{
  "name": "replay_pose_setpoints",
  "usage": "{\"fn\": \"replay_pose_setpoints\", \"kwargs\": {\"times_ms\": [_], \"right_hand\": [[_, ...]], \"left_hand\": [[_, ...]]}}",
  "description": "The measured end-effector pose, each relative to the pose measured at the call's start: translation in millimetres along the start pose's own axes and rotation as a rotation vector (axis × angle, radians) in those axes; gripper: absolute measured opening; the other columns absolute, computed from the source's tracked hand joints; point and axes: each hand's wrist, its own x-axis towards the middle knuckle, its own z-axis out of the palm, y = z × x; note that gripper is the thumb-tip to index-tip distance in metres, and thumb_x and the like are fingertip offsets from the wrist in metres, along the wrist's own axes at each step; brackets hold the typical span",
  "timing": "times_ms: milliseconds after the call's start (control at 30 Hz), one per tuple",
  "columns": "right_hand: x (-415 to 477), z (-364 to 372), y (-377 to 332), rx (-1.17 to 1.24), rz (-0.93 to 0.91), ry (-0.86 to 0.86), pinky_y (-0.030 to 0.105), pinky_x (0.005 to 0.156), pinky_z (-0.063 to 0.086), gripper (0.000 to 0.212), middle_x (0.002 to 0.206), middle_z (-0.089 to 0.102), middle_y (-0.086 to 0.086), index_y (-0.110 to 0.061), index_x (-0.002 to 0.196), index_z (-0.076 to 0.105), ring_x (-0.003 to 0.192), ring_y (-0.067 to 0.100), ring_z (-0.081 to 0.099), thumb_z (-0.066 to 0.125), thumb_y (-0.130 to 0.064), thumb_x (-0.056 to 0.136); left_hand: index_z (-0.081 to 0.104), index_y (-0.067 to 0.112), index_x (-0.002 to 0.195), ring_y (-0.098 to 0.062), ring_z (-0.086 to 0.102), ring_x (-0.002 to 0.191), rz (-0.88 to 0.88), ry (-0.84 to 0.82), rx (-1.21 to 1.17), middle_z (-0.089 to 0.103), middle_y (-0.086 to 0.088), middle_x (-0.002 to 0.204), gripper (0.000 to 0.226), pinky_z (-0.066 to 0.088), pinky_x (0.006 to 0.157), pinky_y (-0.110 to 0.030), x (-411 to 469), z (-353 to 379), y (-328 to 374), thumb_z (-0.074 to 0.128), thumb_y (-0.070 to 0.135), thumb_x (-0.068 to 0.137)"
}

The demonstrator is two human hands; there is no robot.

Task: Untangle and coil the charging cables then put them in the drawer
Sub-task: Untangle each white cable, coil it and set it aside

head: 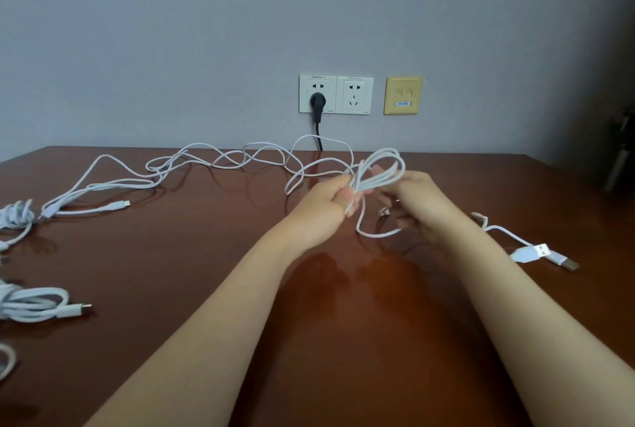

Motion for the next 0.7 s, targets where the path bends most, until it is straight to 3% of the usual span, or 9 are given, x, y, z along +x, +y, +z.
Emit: {"fn": "replay_pose_setpoints", "kwargs": {"times_ms": [67,133,233,333,400,533,633,700], "right_hand": [[0,10,-1,-0.228,-0.063,0.058,0.016,0.038,0.029,0.036,0.040,0.042,-0.006,-0.017,0.058,0.056,0.031,0.004,0.034,0.049,-0.014,0.093],[-2,19,-1,-0.467,-0.156,0.105,0.025,0.055,0.038,0.038,0.045,0.048,-0.006,-0.019,0.058,0.056,0.052,0.011,0.049,0.050,-0.026,0.094],[-10,27,-4,-0.727,-0.283,0.083,0.032,0.067,0.038,0.034,0.064,0.053,0.002,-0.017,0.068,0.053,0.079,0.026,0.052,0.045,-0.035,0.096],[-15,32,-7,-0.941,-0.382,0.033,0.032,0.069,0.034,0.026,0.097,0.063,0.012,-0.023,0.078,0.047,0.097,0.032,0.054,0.038,-0.036,0.098],[-17,33,-8,-1.027,-0.445,0.027,0.031,0.068,0.029,0.025,0.106,0.063,0.012,-0.022,0.078,0.043,0.101,0.033,0.054,0.036,-0.034,0.099],[-22,28,-13,-1.133,-0.507,0.065,0.030,0.066,0.026,0.033,0.100,0.063,0.012,-0.018,0.066,0.039,0.088,0.033,0.050,0.036,-0.030,0.097],[-21,23,-13,-1.148,-0.552,0.091,0.031,0.065,0.028,0.026,0.098,0.065,0.008,-0.016,0.083,0.055,0.090,0.031,0.053,0.040,-0.034,0.096],[-20,21,-12,-1.144,-0.583,0.100,0.030,0.066,0.031,0.027,0.100,0.066,0.003,-0.017,0.093,0.061,0.097,0.028,0.056,0.043,-0.037,0.095]], "left_hand": [[0.048,0.018,0.073,-0.003,0.033,0.042,-0.018,0.112,0.005,0.039,0.003,0.063,0.036,0.025,0.052,-0.023,4,0,-5,0.026,0.013,0.102],[0.045,0.020,0.071,-0.015,0.033,0.051,-0.063,0.203,0.010,0.041,0.002,0.066,0.034,0.026,0.054,-0.028,8,2,-9,0.028,0.016,0.101],[0.042,0.020,0.068,-0.024,0.035,0.070,-0.134,0.307,0.012,0.042,0.001,0.068,0.036,0.031,0.063,-0.031,11,5,-7,0.028,0.018,0.100],[0.038,0.019,0.064,-0.039,0.038,0.079,-0.188,0.384,0.065,0.051,-0.015,0.077,0.037,0.039,0.070,-0.040,9,2,-5,0.028,0.016,0.100],[0.039,0.016,0.068,-0.039,0.048,0.091,-0.219,0.399,0.167,0.056,-0.021,0.094,0.033,0.040,0.076,-0.039,7,-1,-6,0.029,0.017,0.099],[0.044,0.014,0.093,-0.038,0.051,0.105,-0.254,0.365,0.525,0.057,-0.016,0.113,0.016,0.034,0.074,-0.035,2,-2,-4,0.031,0.021,0.097],[0.049,0.013,0.109,-0.038,0.051,0.109,-0.286,0.336,0.749,0.056,-0.015,0.118,0.020,0.032,0.075,-0.033,-1,-1,-5,0.035,0.021,0.097],[0.049,0.016,0.110,-0.037,0.052,0.111,-0.295,0.304,0.858,0.056,-0.012,0.120,0.018,0.031,0.075,-0.033,-3,-2,-6,0.039,0.019,0.096]]}}
